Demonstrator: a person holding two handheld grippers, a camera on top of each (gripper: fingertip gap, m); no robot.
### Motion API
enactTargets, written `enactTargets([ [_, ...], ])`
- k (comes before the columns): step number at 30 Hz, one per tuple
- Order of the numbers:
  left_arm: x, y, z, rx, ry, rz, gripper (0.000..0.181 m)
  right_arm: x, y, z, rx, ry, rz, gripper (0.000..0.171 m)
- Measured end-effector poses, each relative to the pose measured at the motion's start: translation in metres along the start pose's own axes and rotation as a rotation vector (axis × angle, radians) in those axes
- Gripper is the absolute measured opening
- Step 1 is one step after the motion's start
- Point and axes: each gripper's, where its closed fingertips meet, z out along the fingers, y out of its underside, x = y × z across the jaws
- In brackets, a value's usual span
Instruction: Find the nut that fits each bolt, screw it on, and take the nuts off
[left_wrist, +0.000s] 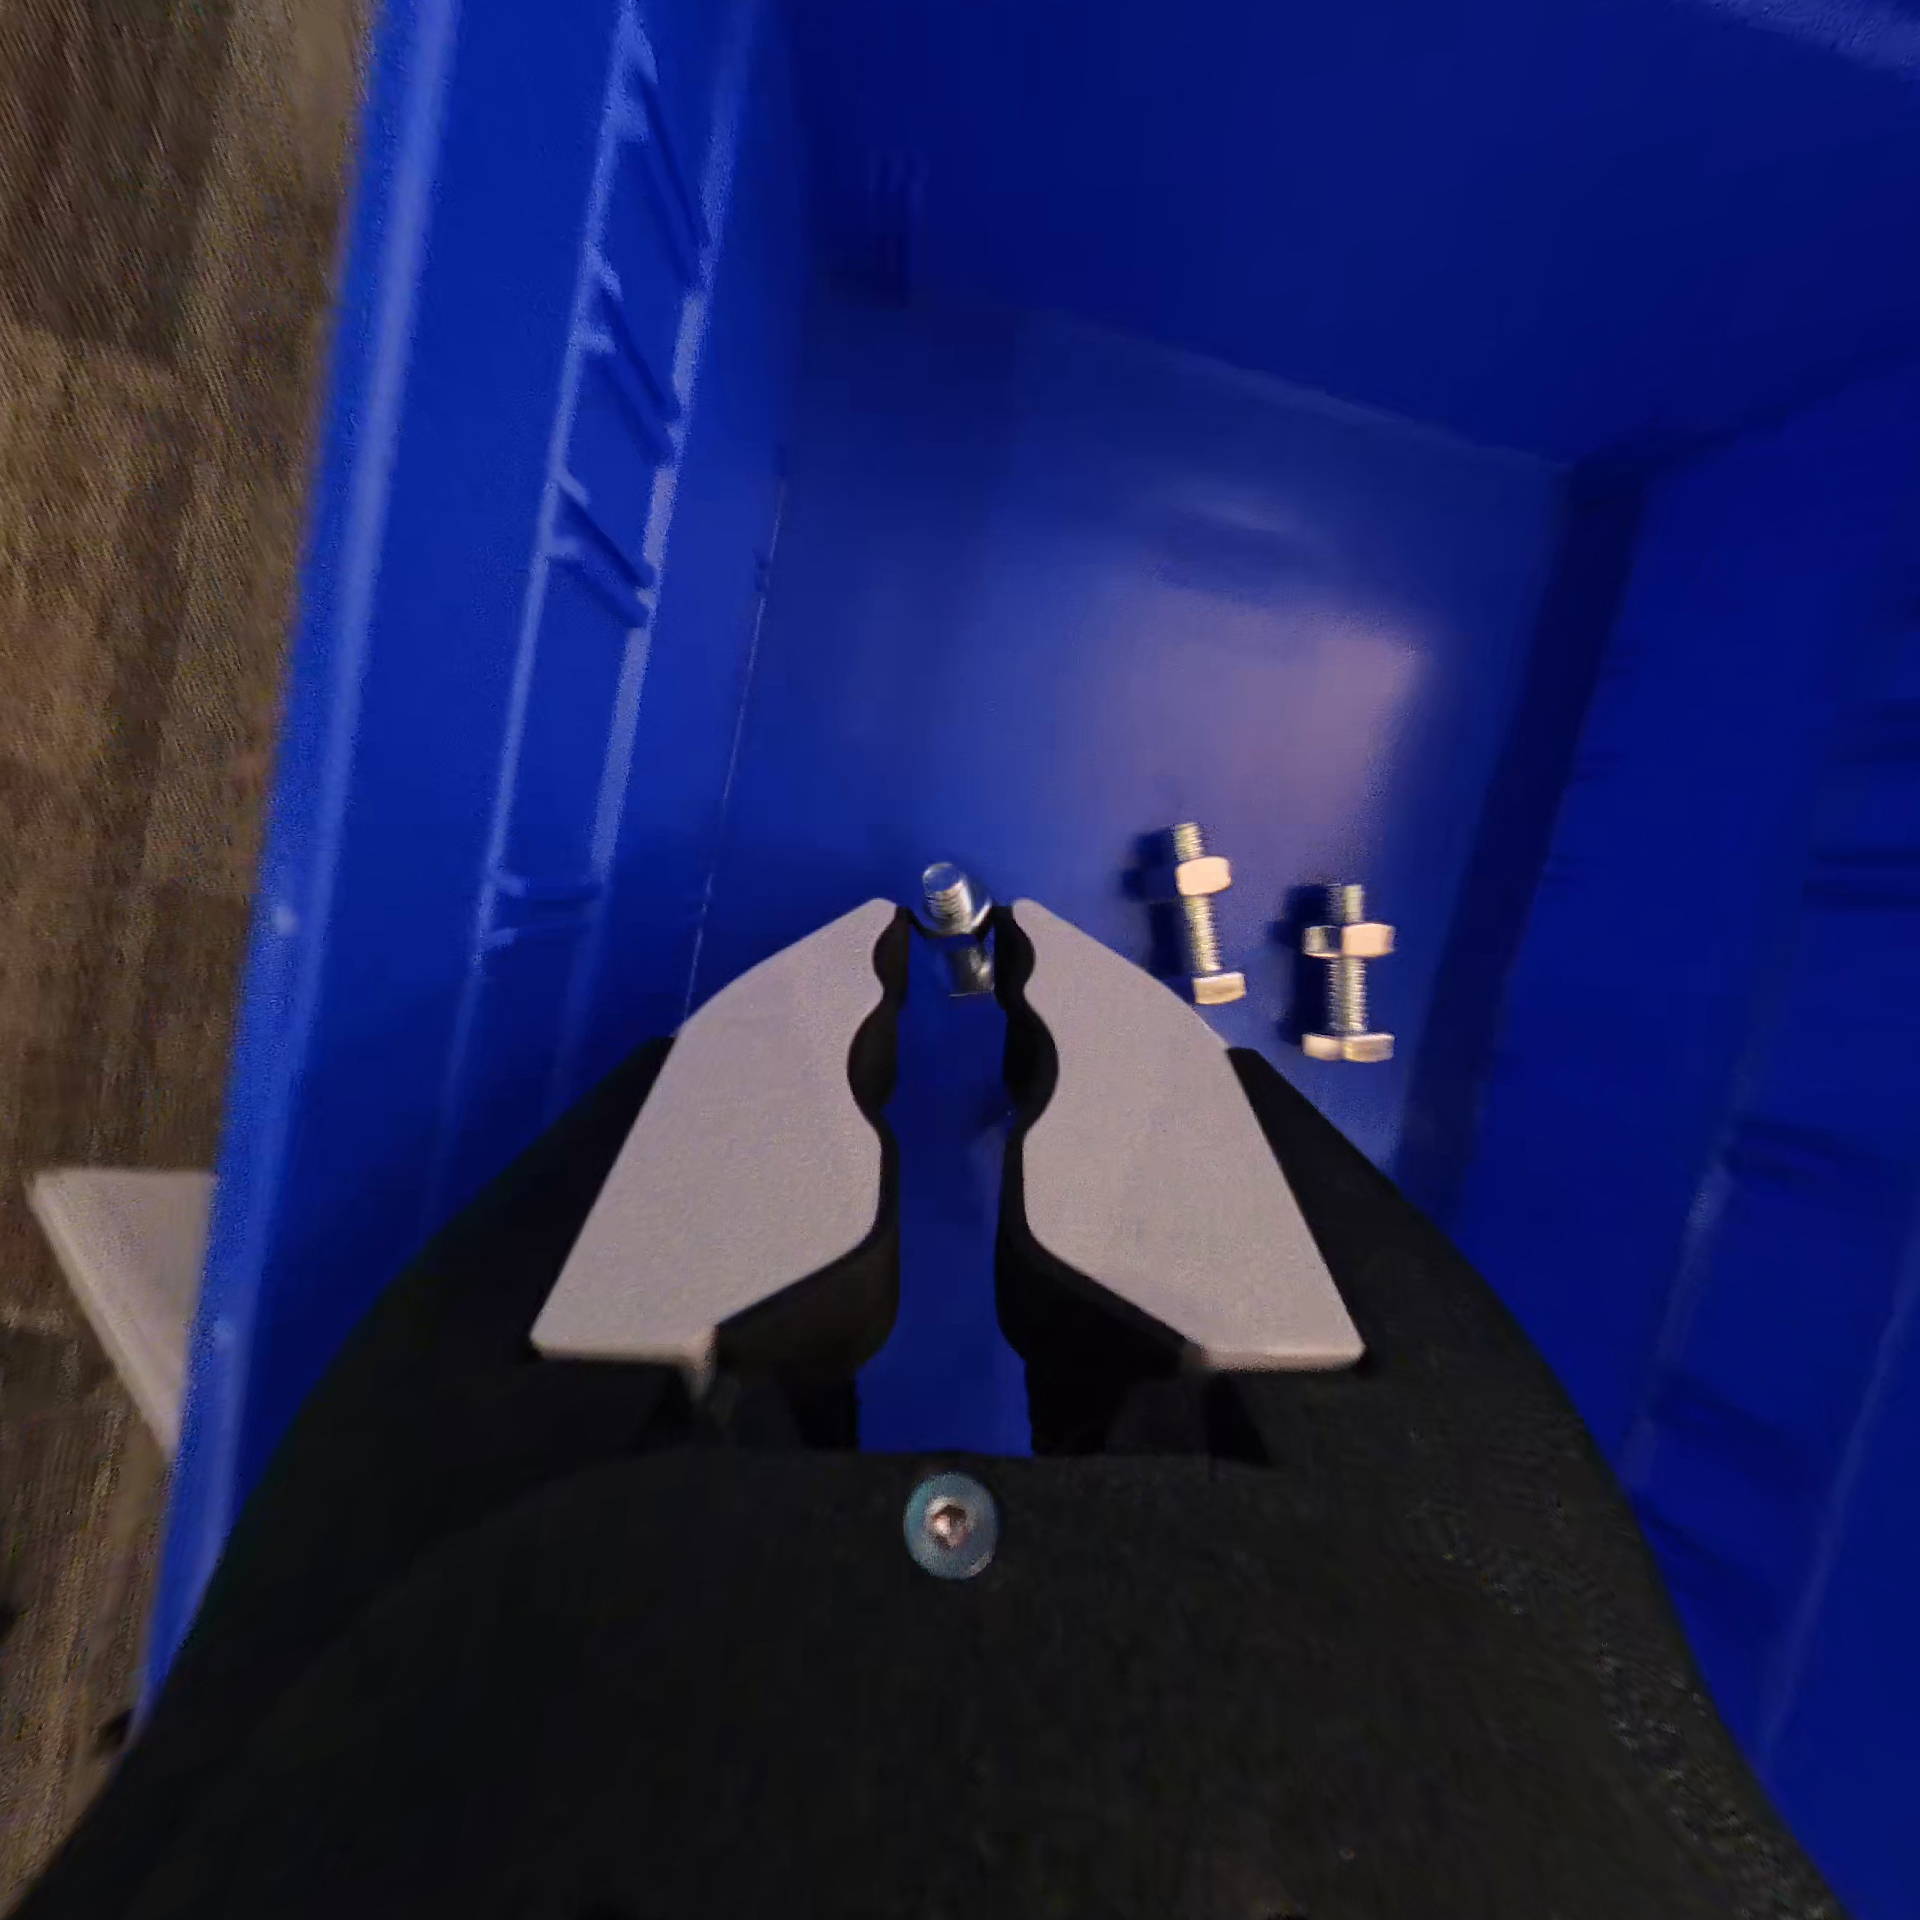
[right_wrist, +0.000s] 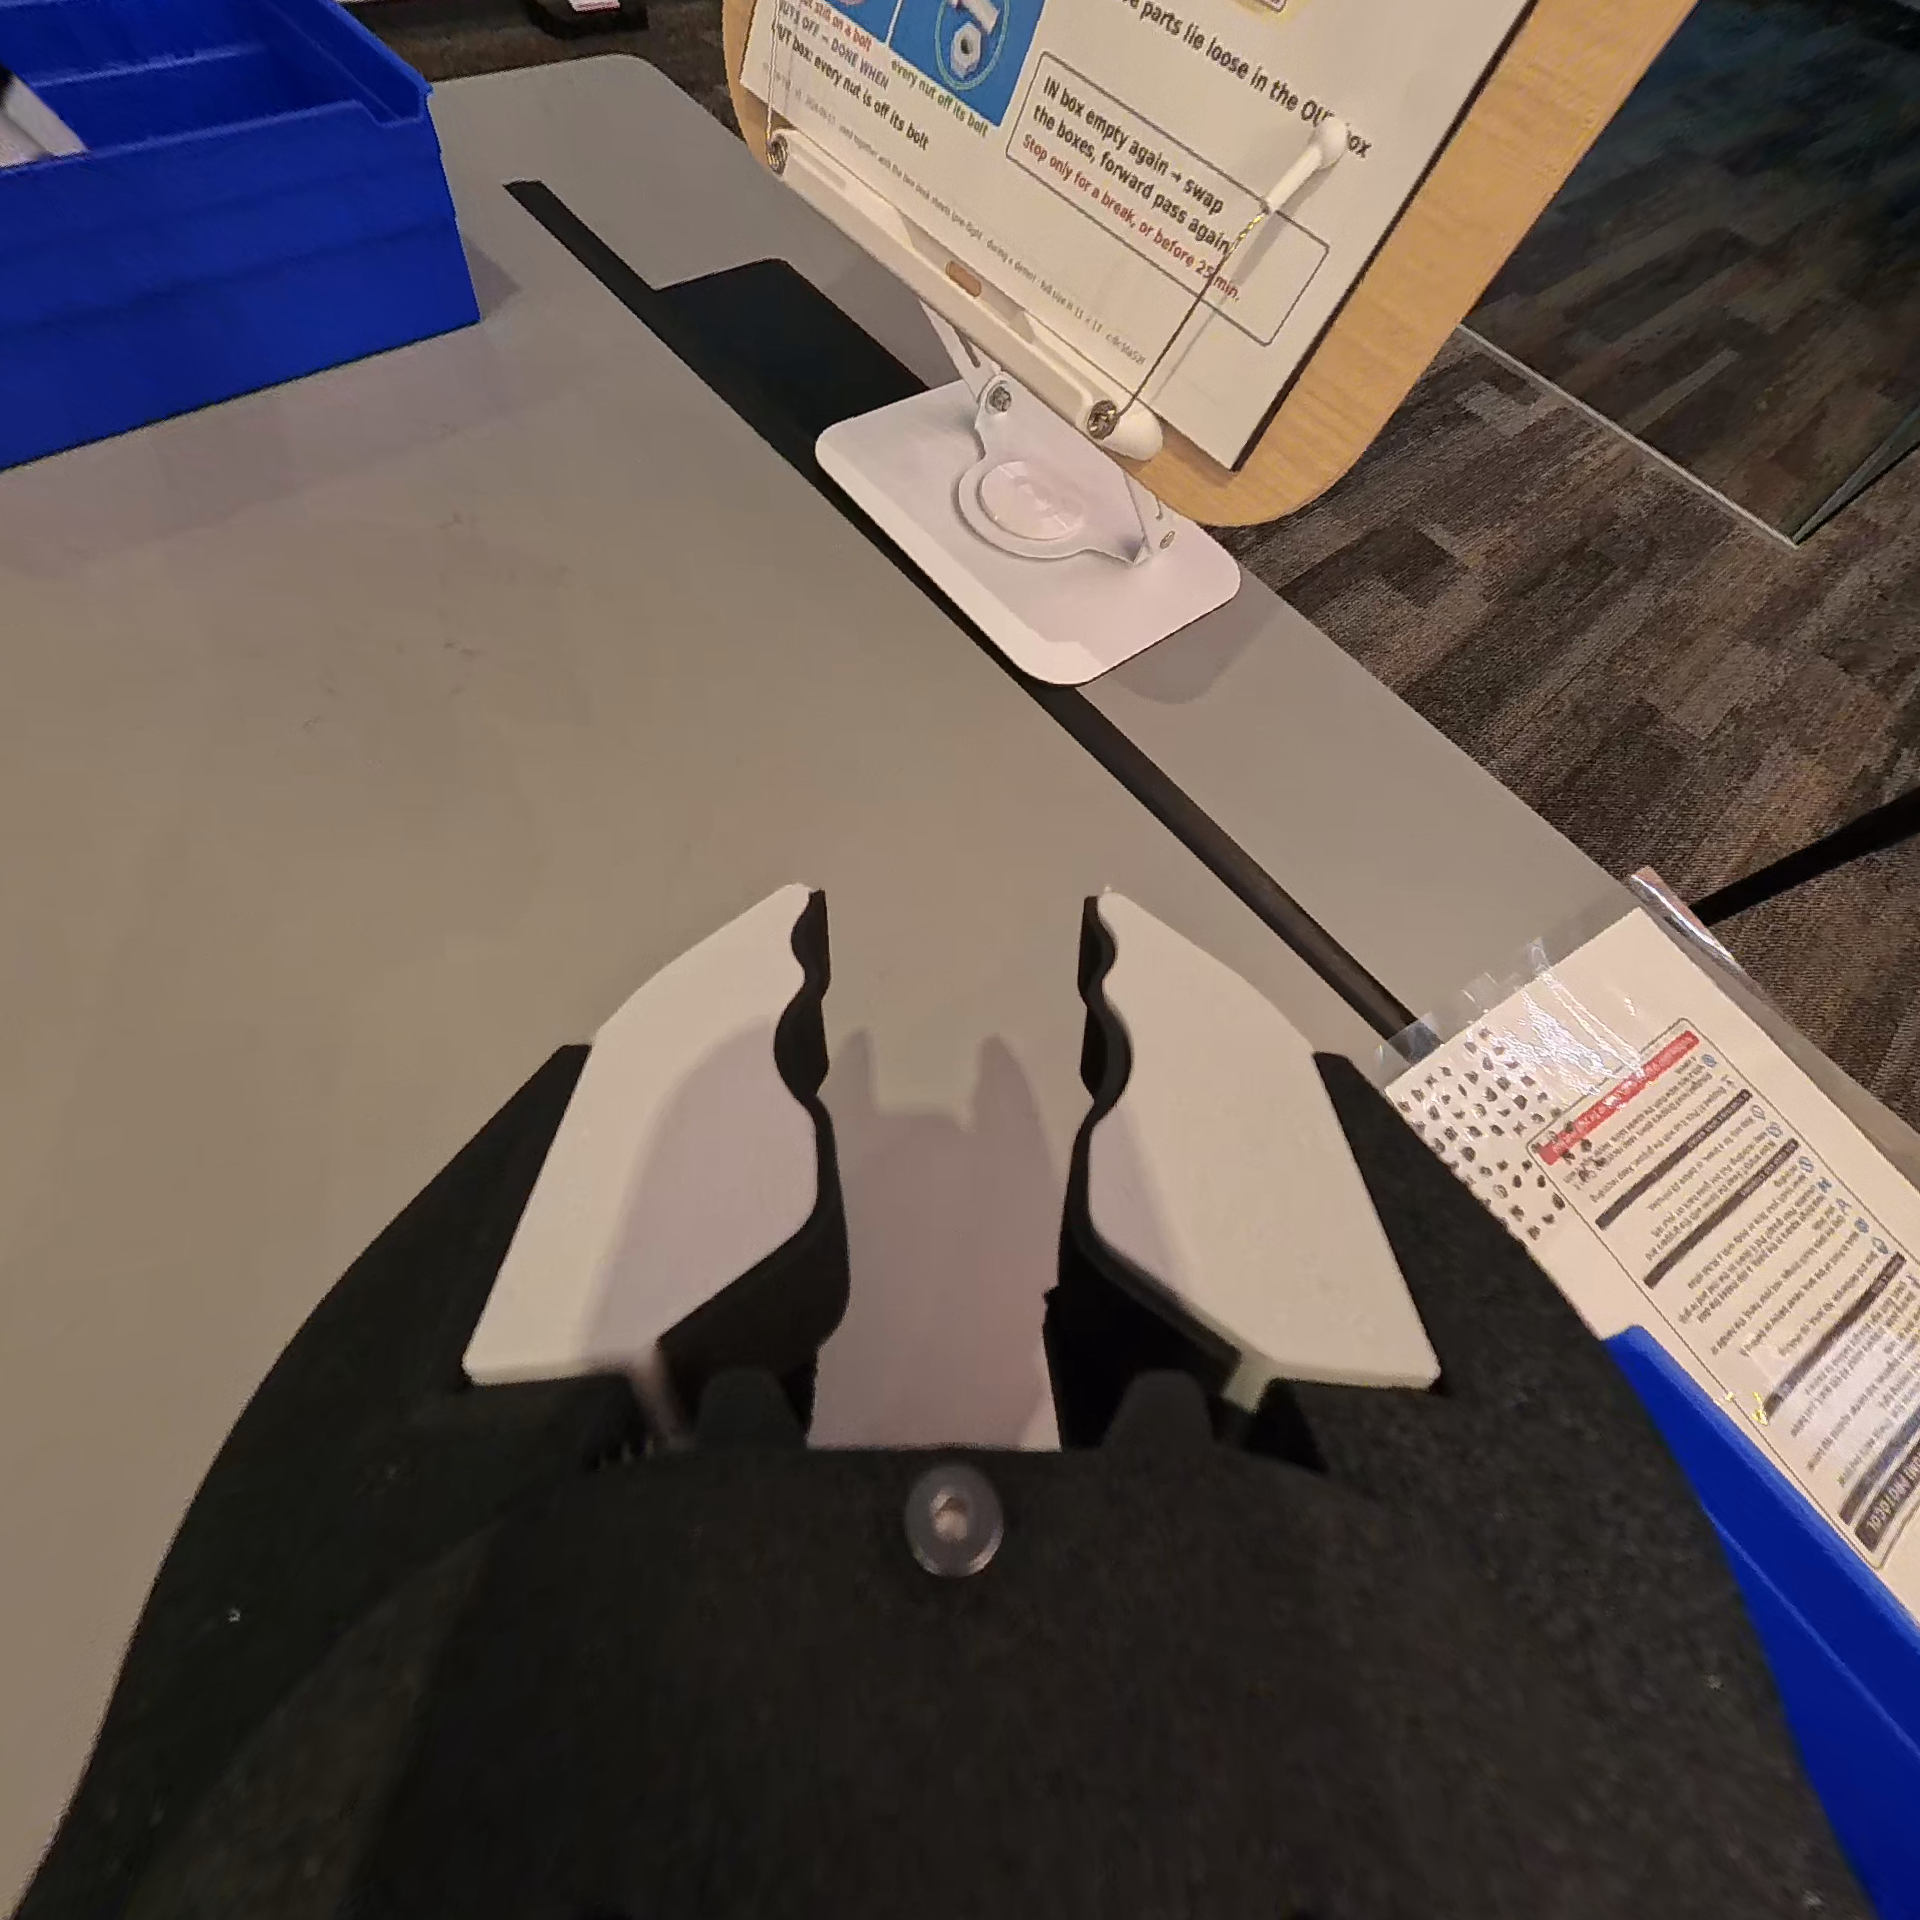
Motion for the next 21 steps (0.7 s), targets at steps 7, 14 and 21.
enactTargets([
  [7, 0.115, -0.034, -0.12, 0.413, 0.309, 0.311, 0.015, -0.033, -0.013, 0.016, 0.033, -0.101, -0.029, 0.043],
  [14, 0.29, 0.007, -0.196, 0.552, 0.763, 0.622, 0.015, -0.132, -0.039, 0.036, 0.121, -0.379, -0.138, 0.041],
  [21, 0.392, 0.064, -0.19, 0.588, 0.944, 0.85, 0.015, -0.176, -0.032, 0.044, 0.108, -0.491, -0.265, 0.042],
])
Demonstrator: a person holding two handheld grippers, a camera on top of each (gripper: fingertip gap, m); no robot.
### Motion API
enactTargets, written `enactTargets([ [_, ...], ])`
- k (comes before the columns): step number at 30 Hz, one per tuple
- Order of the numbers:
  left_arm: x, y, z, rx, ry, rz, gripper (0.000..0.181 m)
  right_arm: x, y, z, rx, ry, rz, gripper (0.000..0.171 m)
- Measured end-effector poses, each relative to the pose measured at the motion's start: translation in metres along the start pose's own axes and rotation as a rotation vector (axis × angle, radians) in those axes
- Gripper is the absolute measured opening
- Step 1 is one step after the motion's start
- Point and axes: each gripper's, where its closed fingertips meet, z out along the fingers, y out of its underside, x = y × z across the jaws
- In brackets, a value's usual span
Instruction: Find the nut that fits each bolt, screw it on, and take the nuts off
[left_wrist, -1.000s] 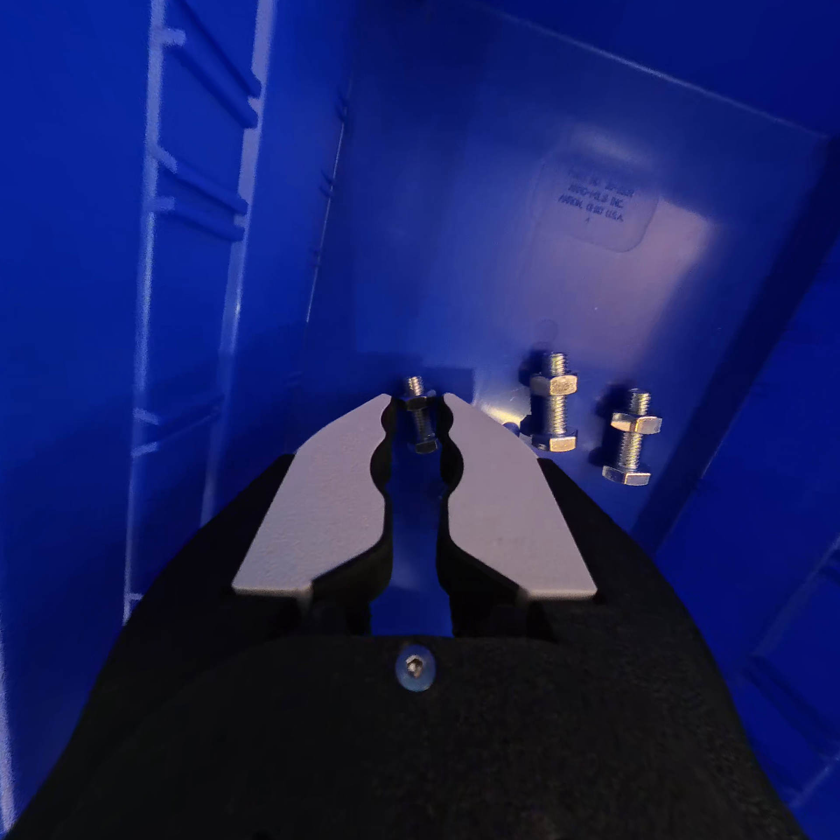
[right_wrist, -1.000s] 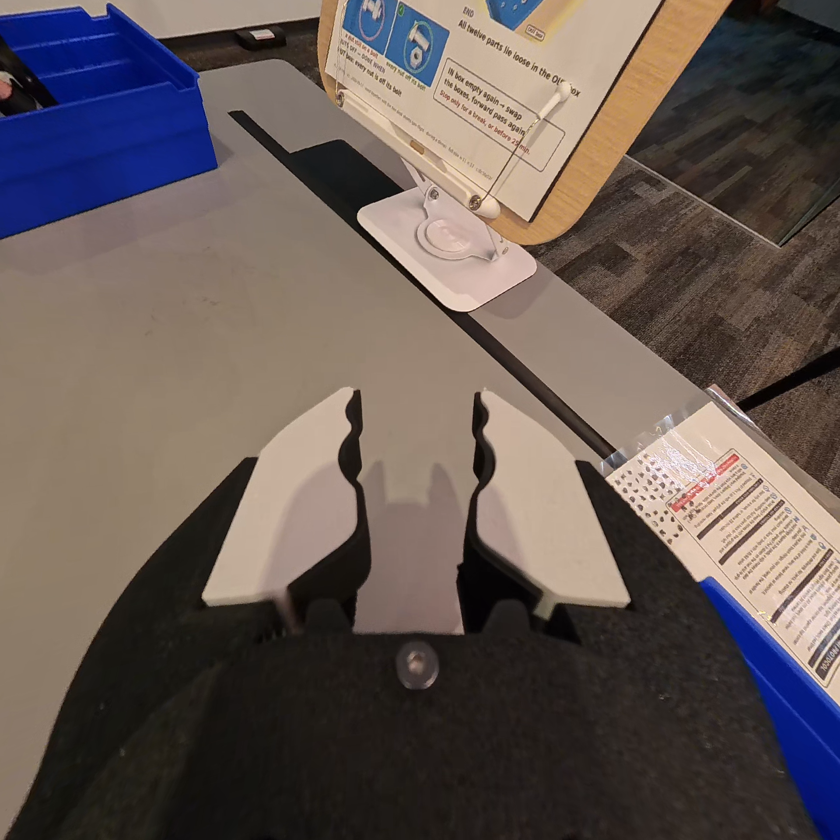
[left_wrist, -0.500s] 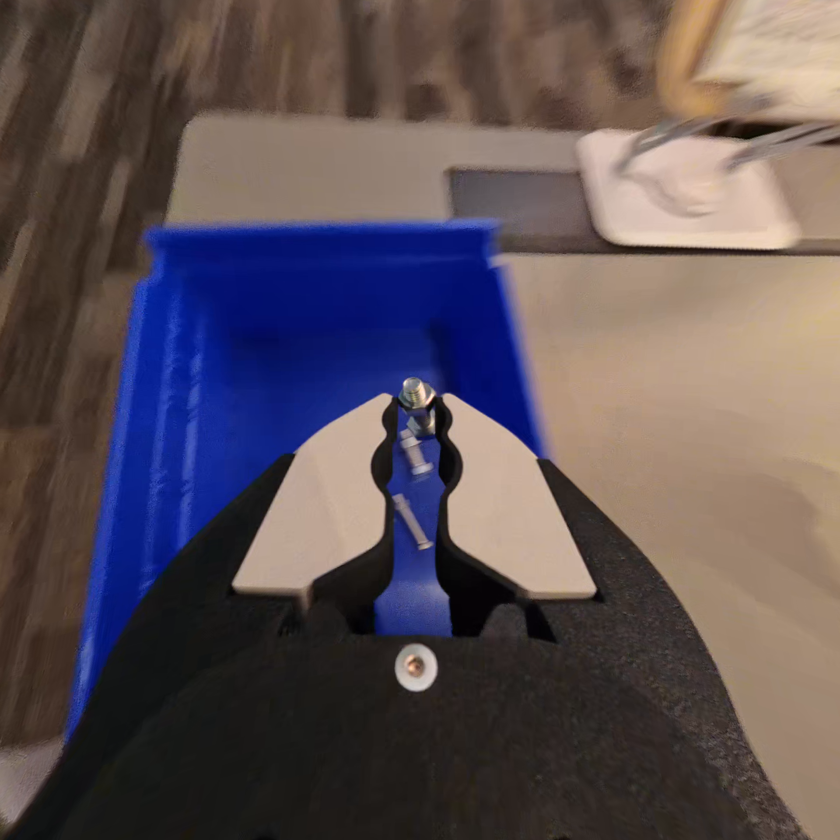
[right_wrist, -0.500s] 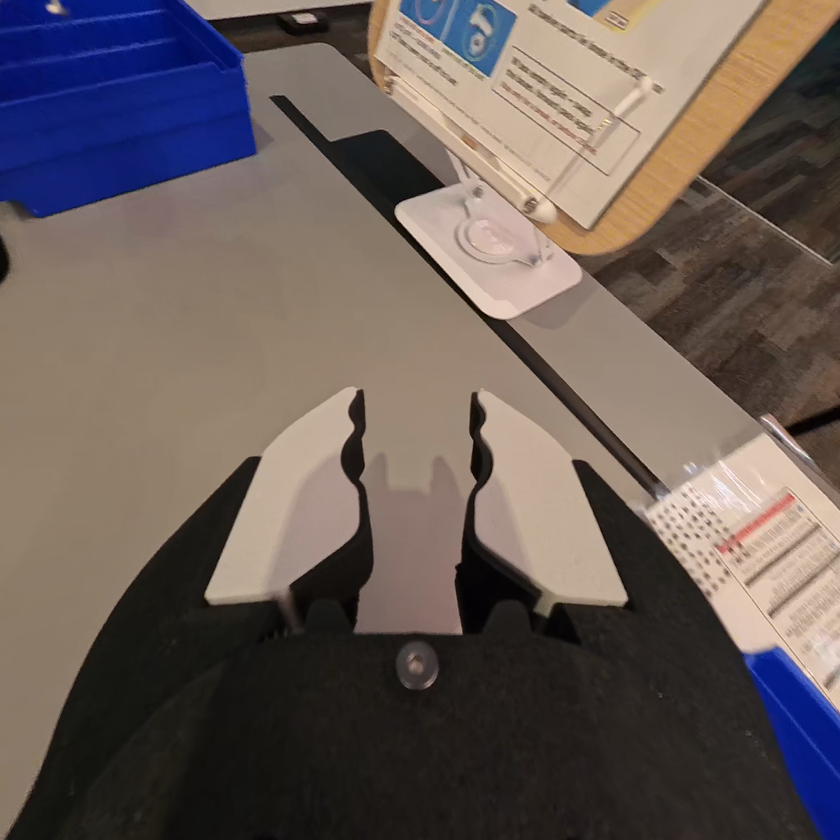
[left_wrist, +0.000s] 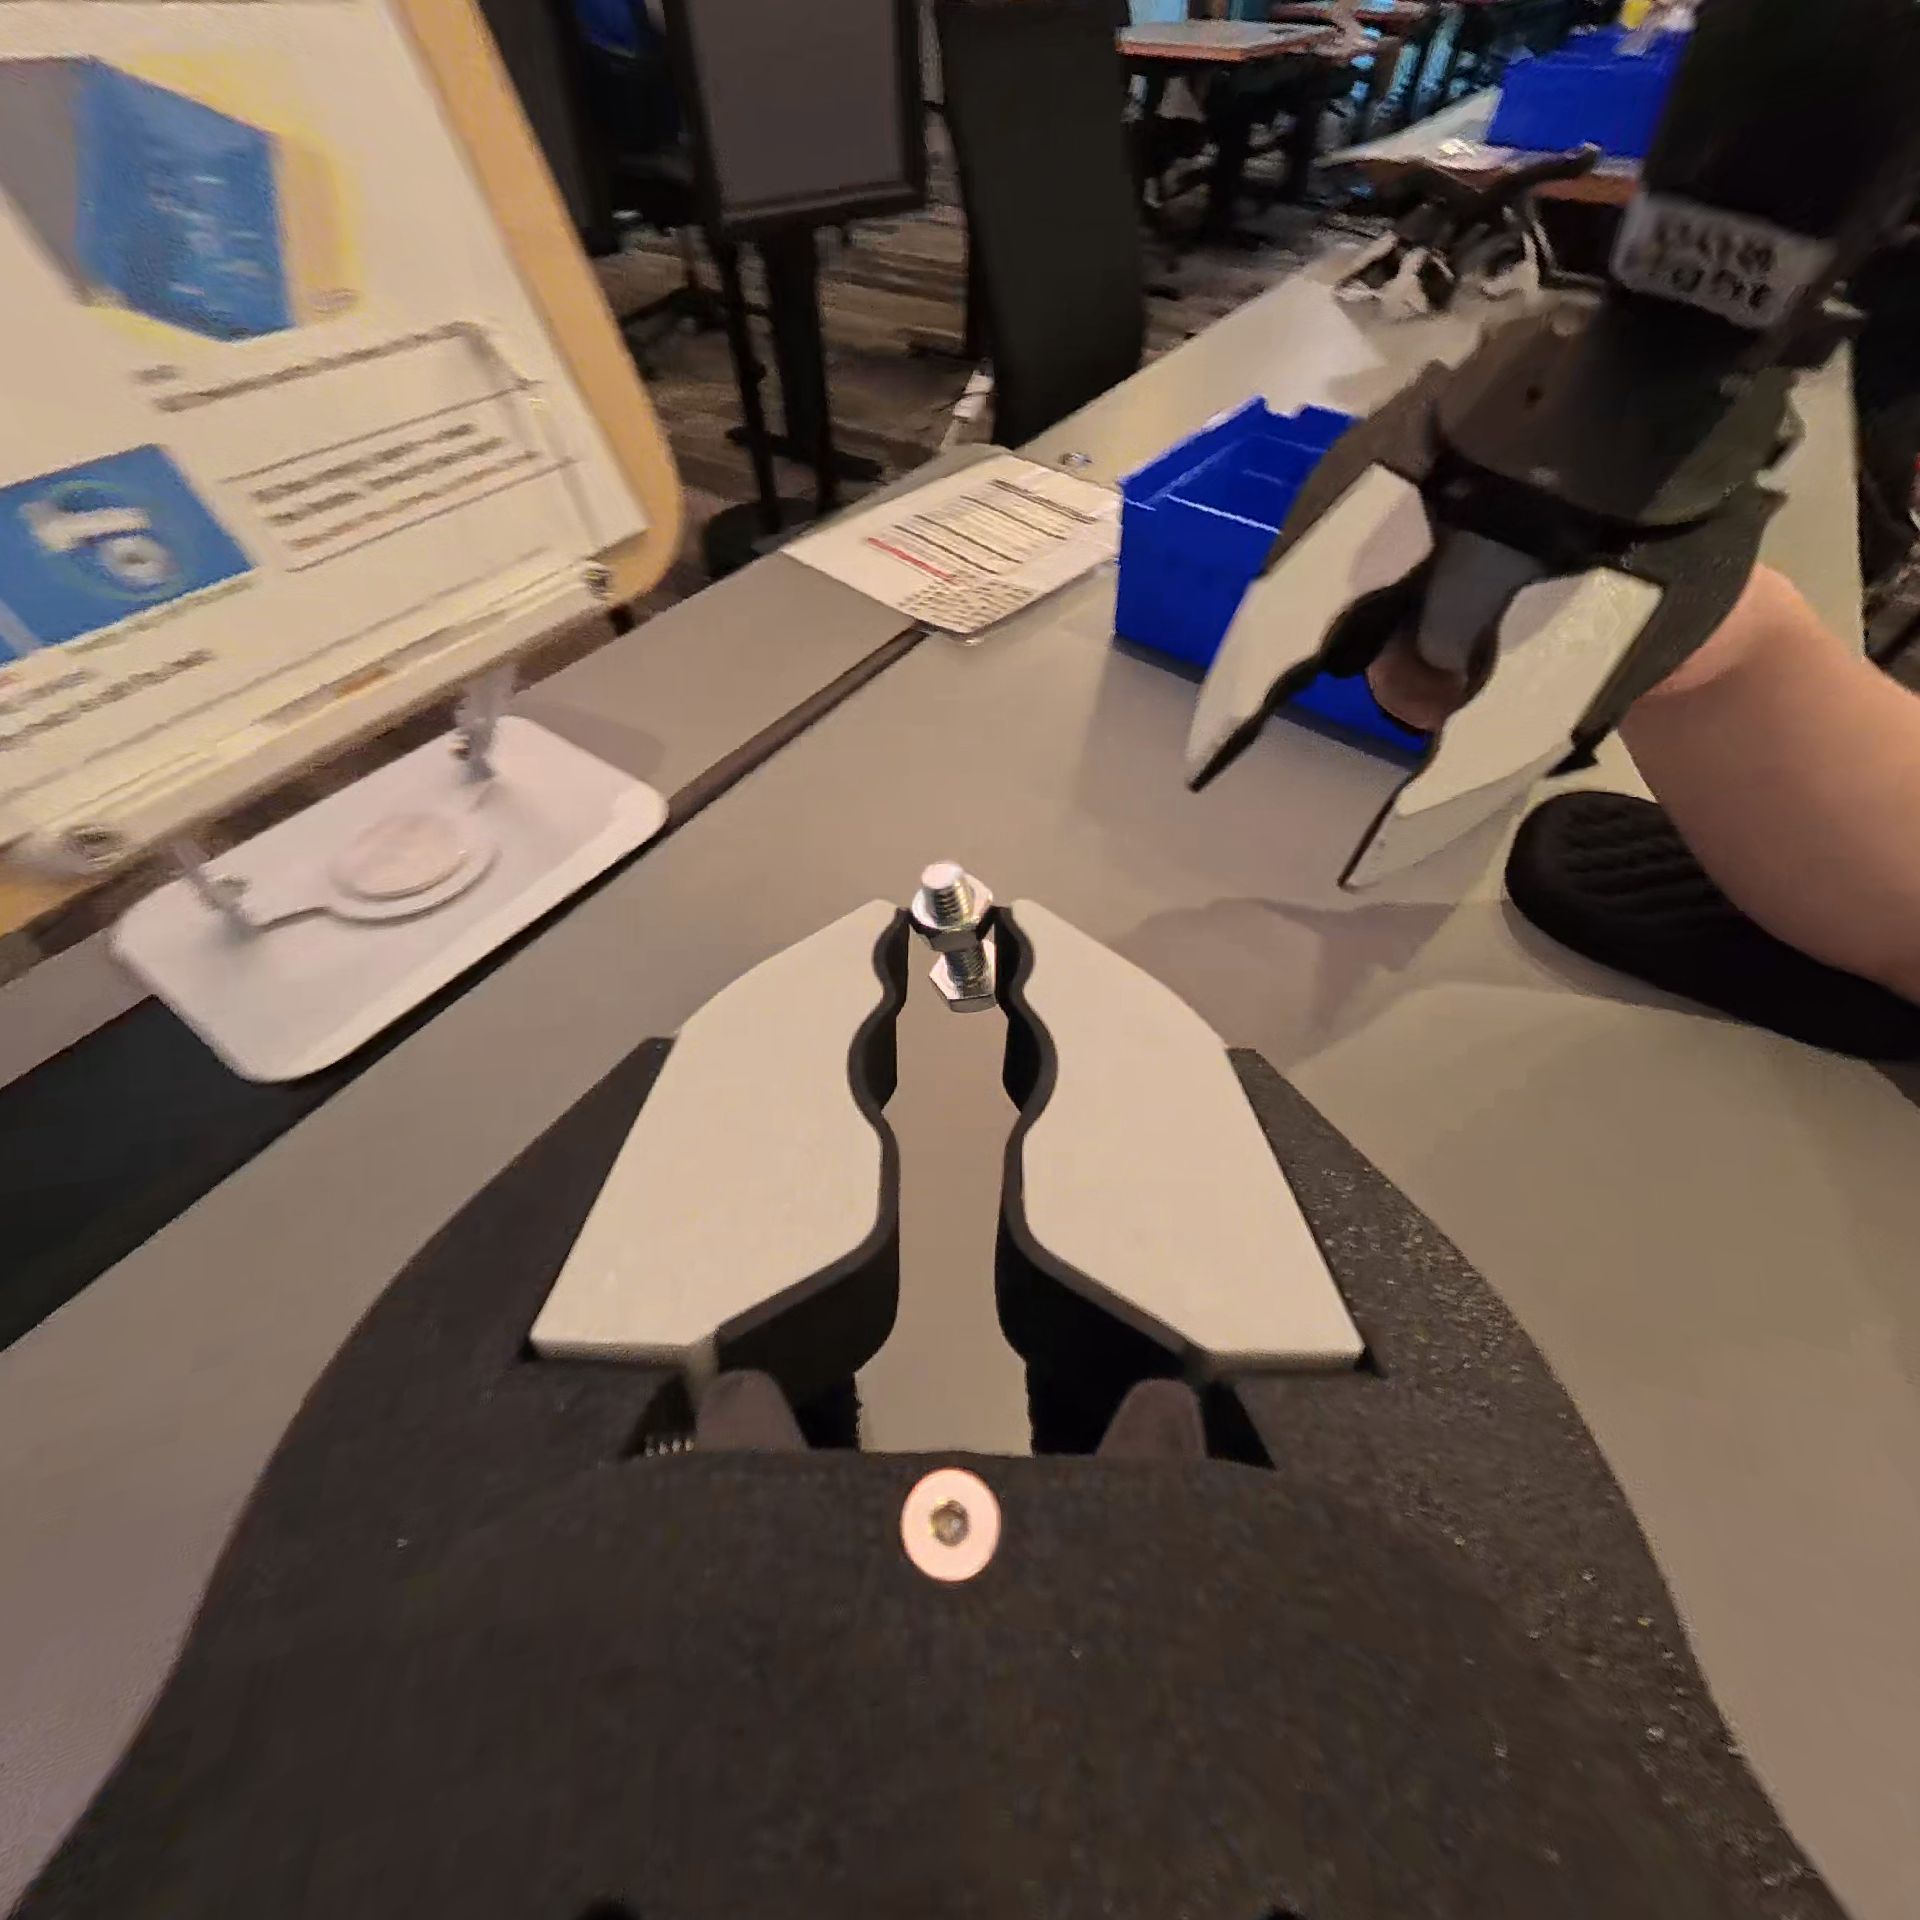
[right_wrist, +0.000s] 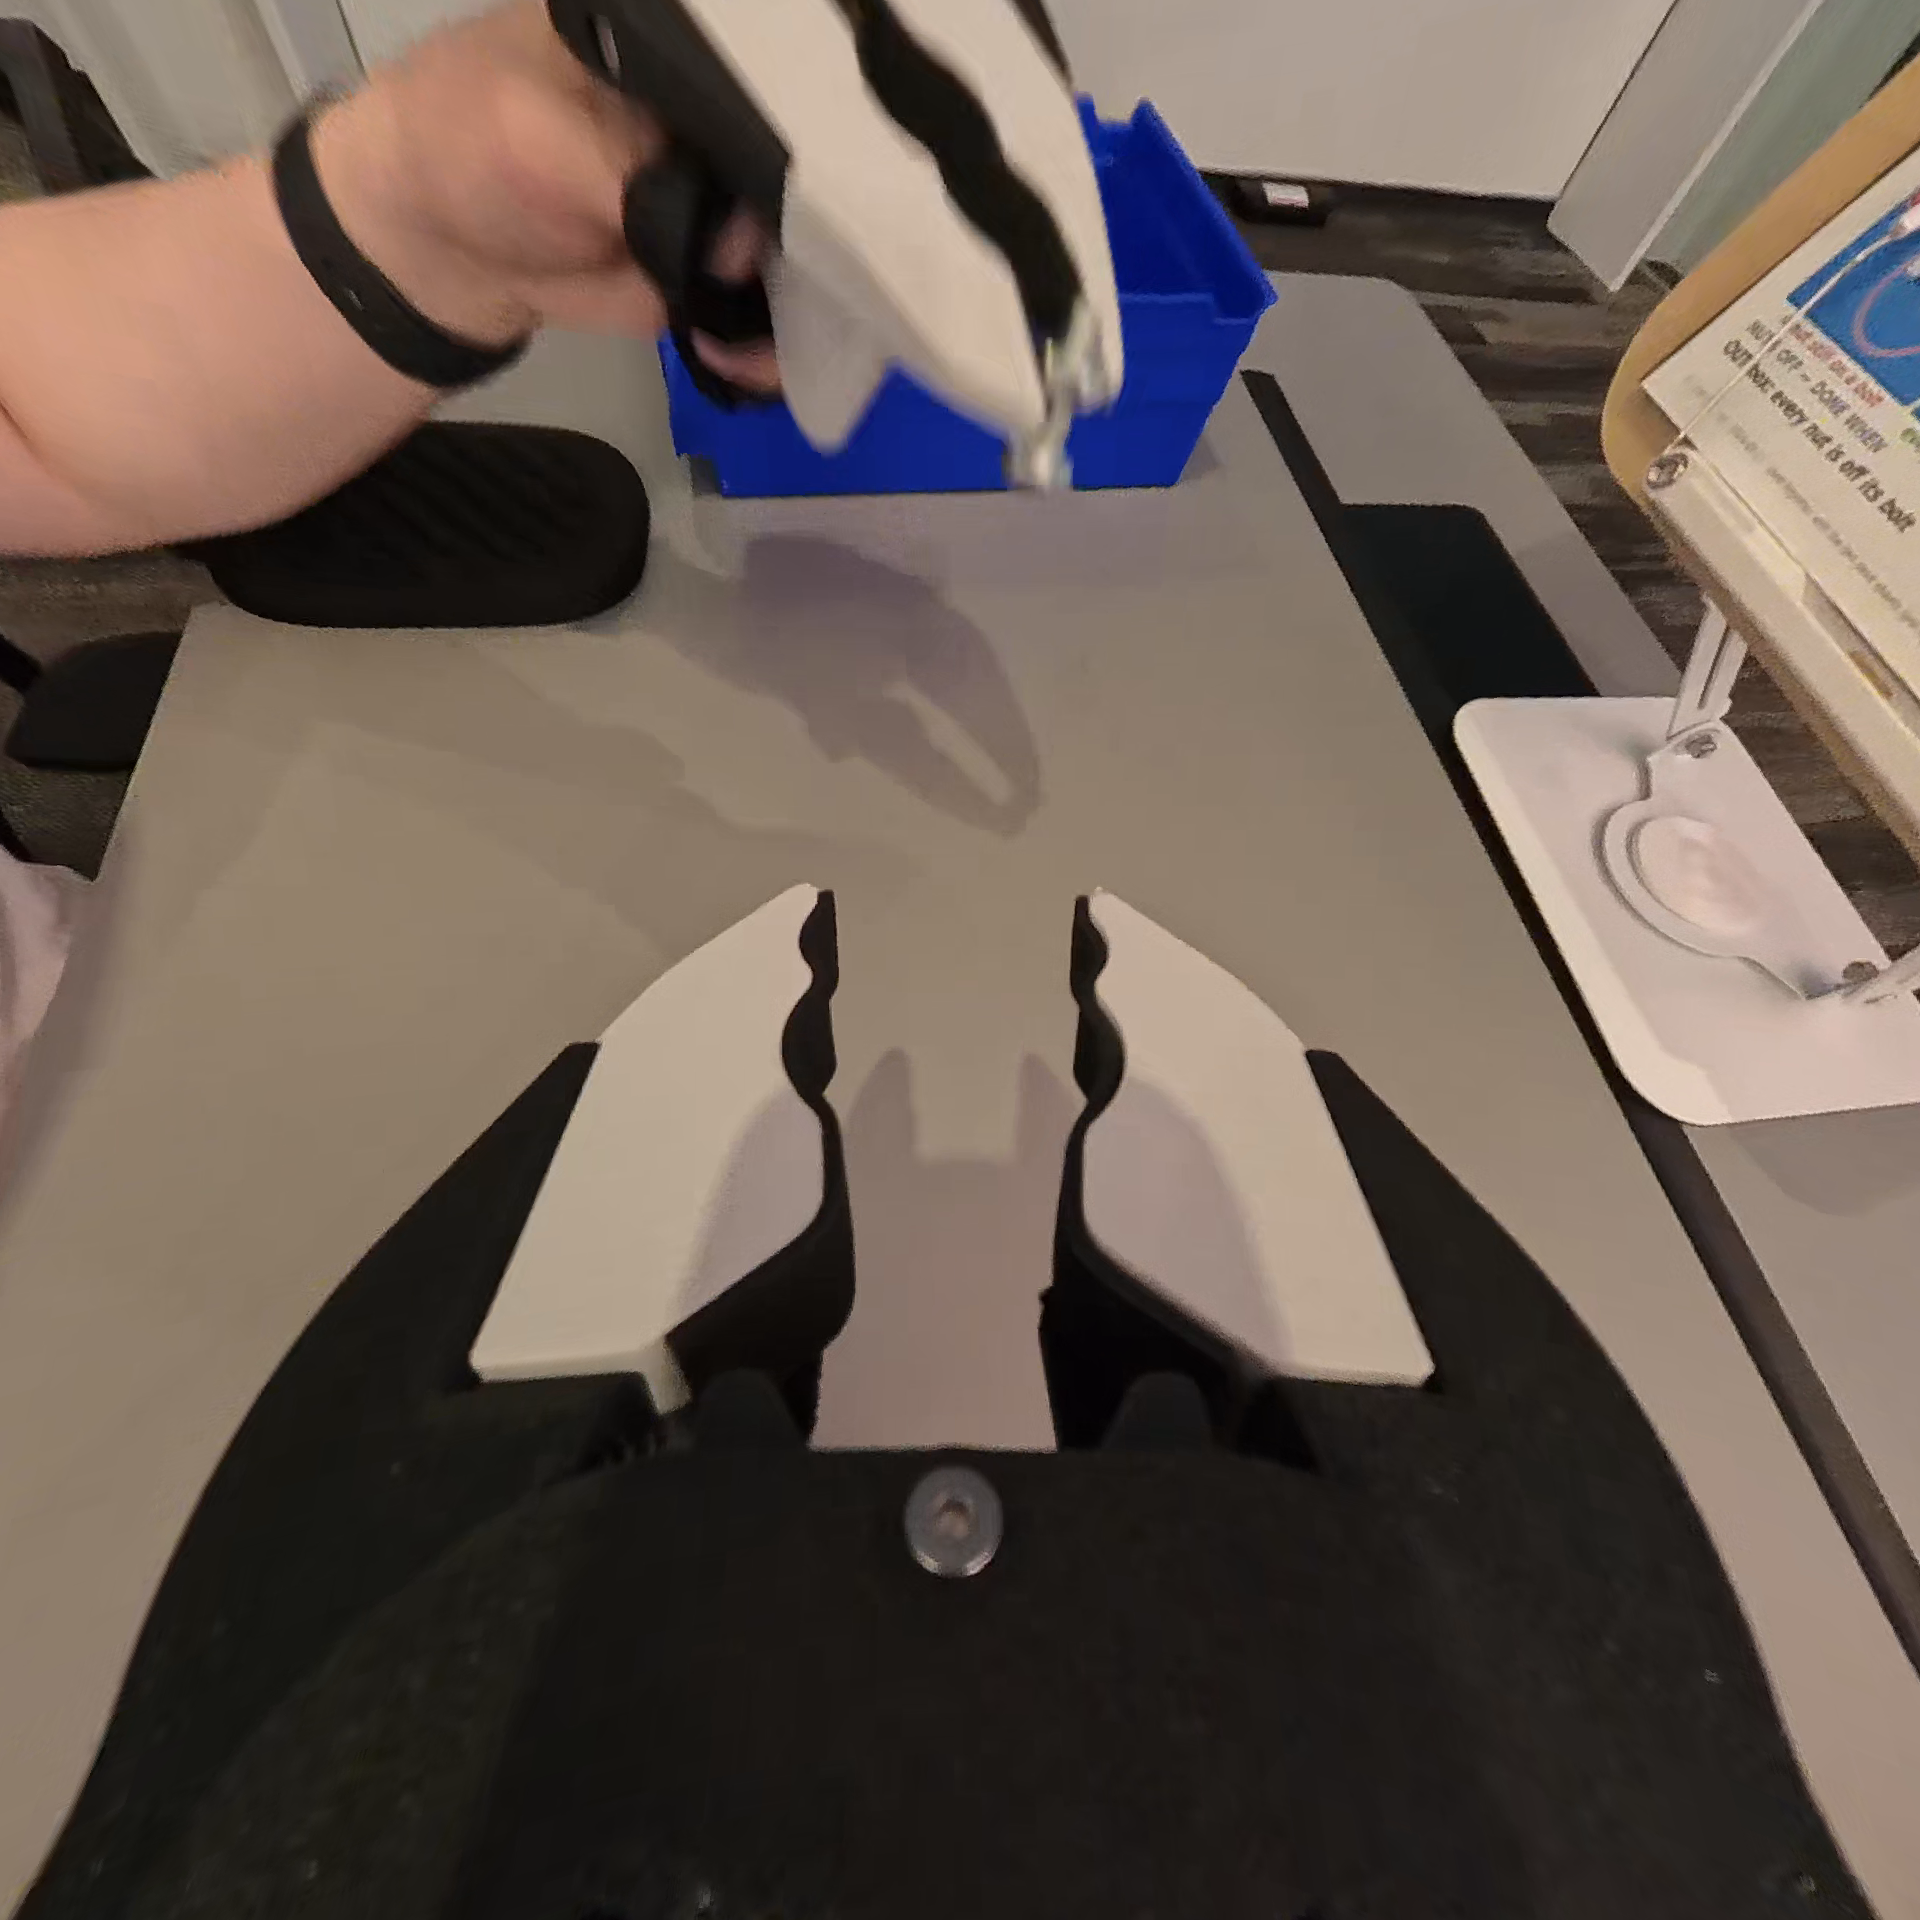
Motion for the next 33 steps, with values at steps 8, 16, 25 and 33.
enactTargets([
  [8, 0.031, 0.075, 0.066, -0.085, 0.123, 0.063, 0.015, 0.019, 0.023, -0.006, -0.055, 0.022, 0.009, 0.043],
  [16, 0.027, 0.098, 0.081, -0.101, 0.09, 0.104, 0.015, 0.042, 0.037, -0.03, -0.146, 0.165, 0.021, 0.043],
  [25, 0.023, 0.115, 0.084, -0.109, 0.075, 0.123, 0.015, 0.044, 0.042, -0.033, -0.14, 0.17, 0.034, 0.041],
  [33, 0.02, 0.118, 0.085, -0.119, 0.08, 0.115, 0.015, 0.047, 0.049, -0.028, -0.174, 0.174, 0.017, 0.041],
])
